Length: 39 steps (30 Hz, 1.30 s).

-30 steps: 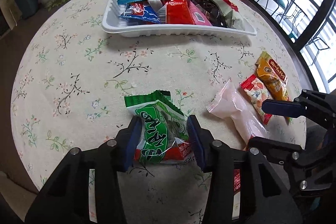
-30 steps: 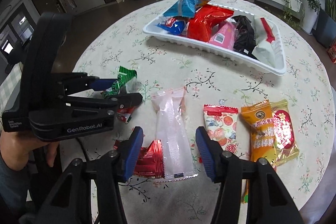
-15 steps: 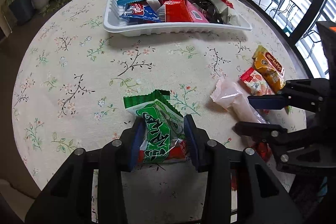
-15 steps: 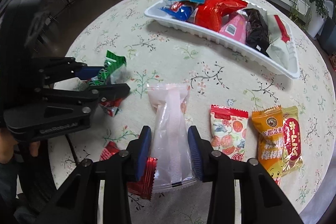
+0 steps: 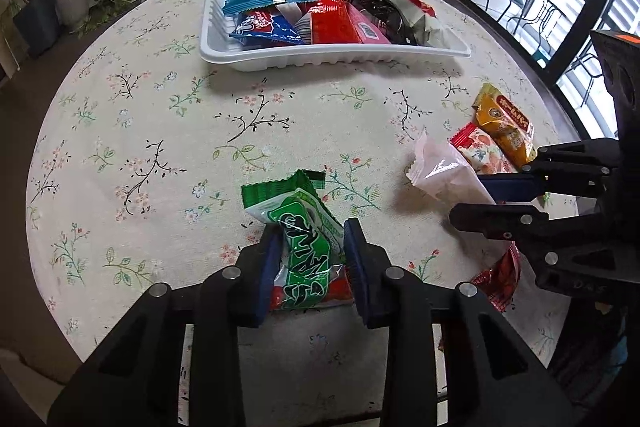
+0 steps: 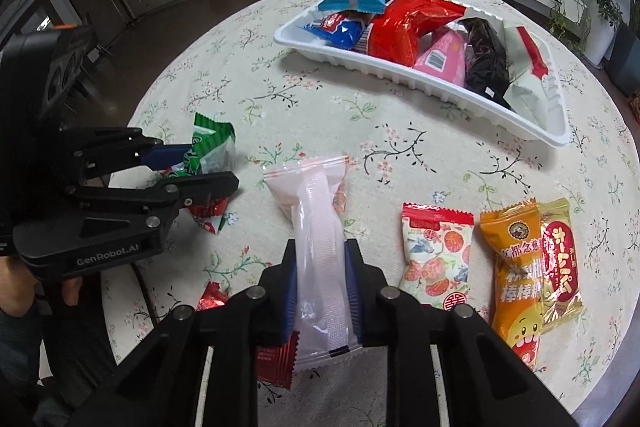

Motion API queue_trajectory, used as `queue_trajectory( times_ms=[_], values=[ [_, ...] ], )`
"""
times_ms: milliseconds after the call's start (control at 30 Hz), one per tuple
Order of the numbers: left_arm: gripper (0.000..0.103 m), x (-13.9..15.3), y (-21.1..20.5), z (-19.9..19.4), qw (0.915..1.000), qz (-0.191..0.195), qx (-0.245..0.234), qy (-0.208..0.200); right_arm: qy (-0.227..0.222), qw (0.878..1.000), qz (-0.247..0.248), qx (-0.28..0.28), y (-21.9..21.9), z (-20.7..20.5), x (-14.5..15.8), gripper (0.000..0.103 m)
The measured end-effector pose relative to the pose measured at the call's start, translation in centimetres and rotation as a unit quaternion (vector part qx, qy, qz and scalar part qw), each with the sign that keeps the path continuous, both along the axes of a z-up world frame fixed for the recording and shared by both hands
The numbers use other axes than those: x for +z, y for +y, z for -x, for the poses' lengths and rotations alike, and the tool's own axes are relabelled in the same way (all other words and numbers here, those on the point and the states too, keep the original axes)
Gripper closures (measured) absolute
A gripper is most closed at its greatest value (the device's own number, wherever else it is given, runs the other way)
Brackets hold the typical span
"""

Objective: Organize snacks
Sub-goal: 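Carry the green and clear packets into the white tray and open both grippers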

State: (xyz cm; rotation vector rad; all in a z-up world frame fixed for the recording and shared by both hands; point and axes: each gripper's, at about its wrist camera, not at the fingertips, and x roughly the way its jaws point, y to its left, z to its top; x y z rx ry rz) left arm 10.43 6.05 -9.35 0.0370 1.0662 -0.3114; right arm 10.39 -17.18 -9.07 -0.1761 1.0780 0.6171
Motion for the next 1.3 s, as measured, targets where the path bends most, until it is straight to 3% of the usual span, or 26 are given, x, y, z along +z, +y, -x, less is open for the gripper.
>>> queue_trajectory(
  times_ms=[733,1000,1300],
  values=[
    [0.078,1.0,1.1,0.6,0.9982,0.059,0.004,-0.001,0.003,0.998,-0.052,-0.021,-2.0,0.4,1.0,0.08],
    [0.078,3.9,0.5,-1.3,0.9959,0.089,-0.011,-0.017,0.002,0.994,-0.095,-0.046,-4.2,-0.4,3.1,0.08],
    [0.078,8.7,-0.7,-6.1,0.9938,0.094,-0.033,-0.05,-0.019,0.99,-0.122,-0.075,-6.4,-3.6,6.4,0.08]
  ],
)
